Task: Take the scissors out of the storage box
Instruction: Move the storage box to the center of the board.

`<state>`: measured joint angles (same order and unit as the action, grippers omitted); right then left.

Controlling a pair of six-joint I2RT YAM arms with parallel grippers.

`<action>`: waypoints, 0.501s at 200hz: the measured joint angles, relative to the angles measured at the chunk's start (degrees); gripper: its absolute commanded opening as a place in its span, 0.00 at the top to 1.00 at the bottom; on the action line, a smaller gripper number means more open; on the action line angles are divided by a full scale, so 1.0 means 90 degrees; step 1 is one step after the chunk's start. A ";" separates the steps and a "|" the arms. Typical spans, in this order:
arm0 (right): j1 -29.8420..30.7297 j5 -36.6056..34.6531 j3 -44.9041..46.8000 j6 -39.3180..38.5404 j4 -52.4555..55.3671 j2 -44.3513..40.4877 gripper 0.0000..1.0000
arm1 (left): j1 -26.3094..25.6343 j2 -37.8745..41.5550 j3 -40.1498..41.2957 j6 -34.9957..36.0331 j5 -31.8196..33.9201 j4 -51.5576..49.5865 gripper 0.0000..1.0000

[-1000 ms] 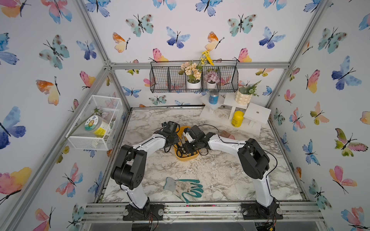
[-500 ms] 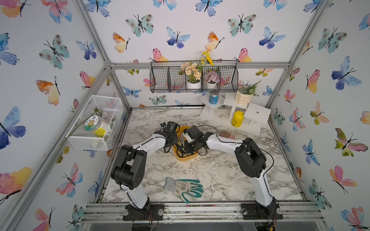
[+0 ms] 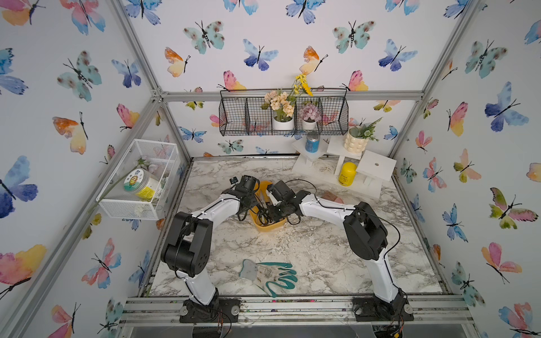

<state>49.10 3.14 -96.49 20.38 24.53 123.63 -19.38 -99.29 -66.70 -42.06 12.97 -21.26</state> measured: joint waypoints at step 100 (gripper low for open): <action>-0.0566 -0.0238 0.0325 0.0588 -0.0306 -0.0668 0.97 | 0.0945 0.0000 0.0168 -0.0002 -0.0019 0.0102 1.00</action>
<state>44.01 0.99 -93.56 25.67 21.78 117.62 -10.87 -99.29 -65.19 -42.09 12.80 -20.34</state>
